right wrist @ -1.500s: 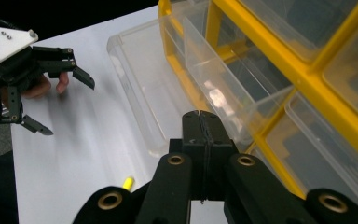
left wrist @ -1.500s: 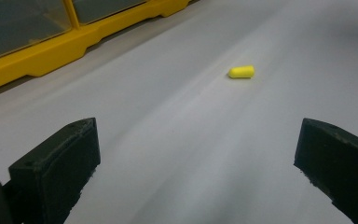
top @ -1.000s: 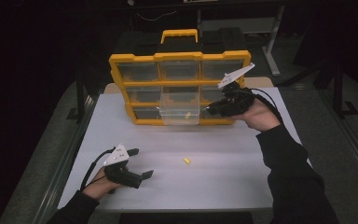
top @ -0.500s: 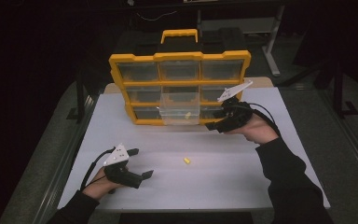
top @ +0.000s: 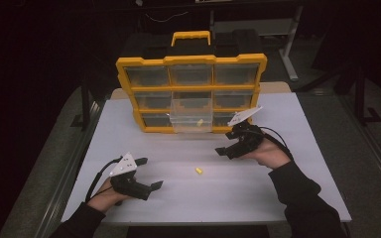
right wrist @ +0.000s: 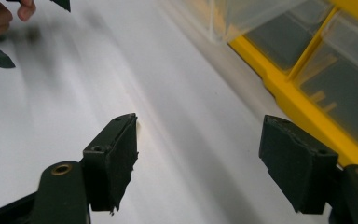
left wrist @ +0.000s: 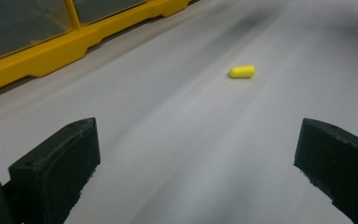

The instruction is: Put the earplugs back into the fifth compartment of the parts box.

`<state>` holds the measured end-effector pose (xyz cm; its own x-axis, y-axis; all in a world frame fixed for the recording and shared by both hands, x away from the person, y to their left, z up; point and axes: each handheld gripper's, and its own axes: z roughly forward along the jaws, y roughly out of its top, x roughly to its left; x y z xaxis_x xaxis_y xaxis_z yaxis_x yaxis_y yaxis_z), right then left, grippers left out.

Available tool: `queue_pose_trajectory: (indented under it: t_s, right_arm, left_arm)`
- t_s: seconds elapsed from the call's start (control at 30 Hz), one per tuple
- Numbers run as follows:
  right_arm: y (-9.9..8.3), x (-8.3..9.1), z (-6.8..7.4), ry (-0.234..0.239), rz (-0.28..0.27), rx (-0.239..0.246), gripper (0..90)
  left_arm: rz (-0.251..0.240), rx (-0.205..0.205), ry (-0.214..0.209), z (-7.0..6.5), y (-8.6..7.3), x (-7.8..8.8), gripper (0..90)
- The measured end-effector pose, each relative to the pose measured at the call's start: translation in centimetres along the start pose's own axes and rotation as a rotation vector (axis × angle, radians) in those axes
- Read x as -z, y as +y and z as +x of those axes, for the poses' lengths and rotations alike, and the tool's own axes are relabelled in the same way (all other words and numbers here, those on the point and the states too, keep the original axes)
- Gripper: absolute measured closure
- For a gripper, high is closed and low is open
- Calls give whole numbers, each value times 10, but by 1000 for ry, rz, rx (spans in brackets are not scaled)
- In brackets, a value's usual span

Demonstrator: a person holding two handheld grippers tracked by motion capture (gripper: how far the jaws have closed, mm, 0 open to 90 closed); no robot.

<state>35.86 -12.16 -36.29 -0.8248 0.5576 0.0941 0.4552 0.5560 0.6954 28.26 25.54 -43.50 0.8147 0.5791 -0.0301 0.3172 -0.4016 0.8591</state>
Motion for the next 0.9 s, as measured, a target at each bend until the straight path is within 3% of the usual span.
queue_pose_trajectory:
  t_s: [0.47, 0.9]
  right_arm:
    - [-23, -20, 14, 17, 7, -12, 270]
    - [-23, -44, 27, 47, 13, -5, 307]
  left_arm:
    - [-2, -2, -1, -1, 0, 0, 0]
    - [-7, 2, -4, 0, 0, 0, 0]
